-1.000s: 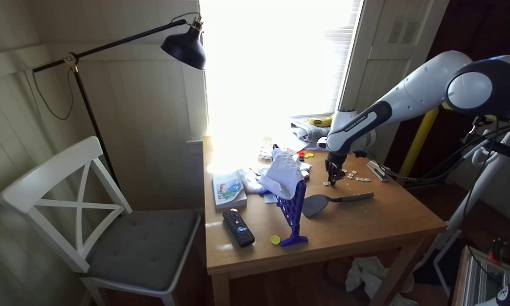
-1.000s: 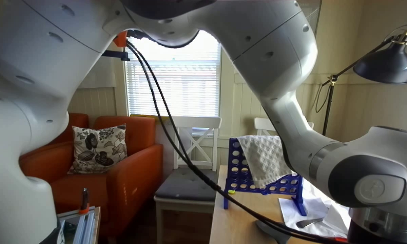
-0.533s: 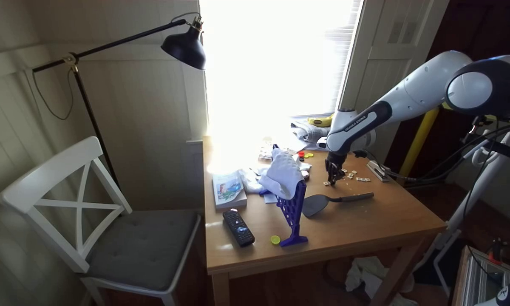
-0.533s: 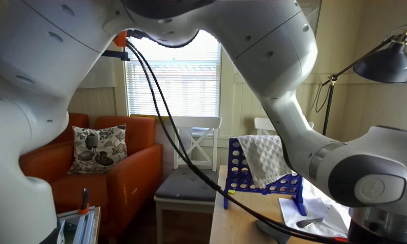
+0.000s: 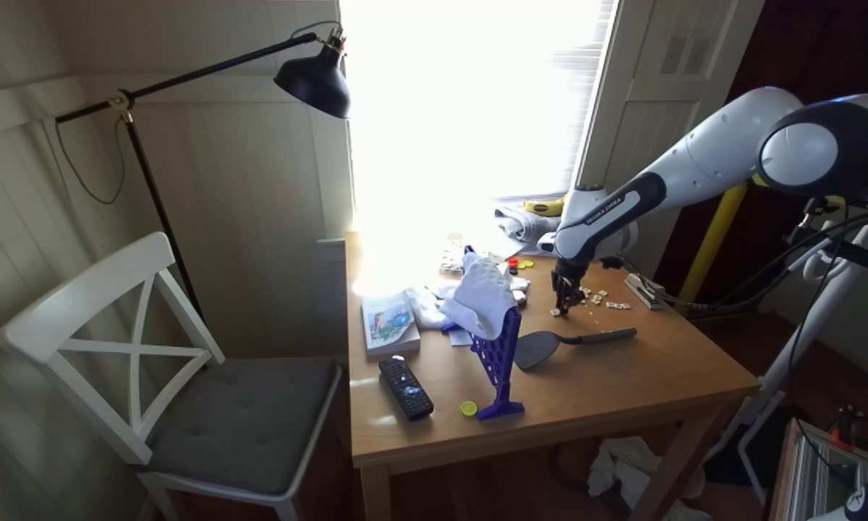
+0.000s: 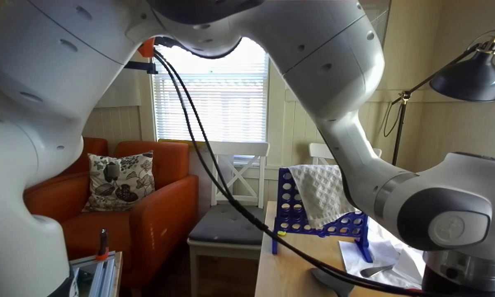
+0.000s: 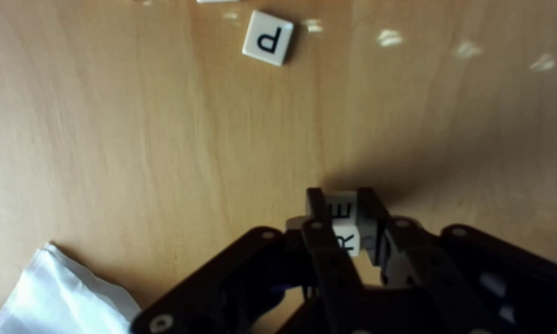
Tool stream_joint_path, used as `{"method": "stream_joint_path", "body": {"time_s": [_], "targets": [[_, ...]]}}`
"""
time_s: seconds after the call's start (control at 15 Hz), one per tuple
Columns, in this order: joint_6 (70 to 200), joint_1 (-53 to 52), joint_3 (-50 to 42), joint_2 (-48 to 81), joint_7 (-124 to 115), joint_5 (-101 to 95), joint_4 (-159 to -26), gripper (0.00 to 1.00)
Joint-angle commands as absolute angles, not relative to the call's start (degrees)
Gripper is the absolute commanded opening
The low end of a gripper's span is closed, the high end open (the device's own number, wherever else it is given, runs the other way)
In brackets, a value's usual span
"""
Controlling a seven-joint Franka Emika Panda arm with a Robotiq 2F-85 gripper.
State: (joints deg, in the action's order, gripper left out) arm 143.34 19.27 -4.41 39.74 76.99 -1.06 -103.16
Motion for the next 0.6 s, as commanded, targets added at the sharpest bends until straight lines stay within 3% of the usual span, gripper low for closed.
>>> {"method": "stream_joint_path", "body": {"time_s": [0.0, 0.53], "targets": [[144.9, 18.9, -4.6, 40.5, 74.6, -2.9, -102.7, 0.05], [144.7, 18.5, -4.9, 40.7, 74.2, -3.9, -102.8, 0.05]]}}
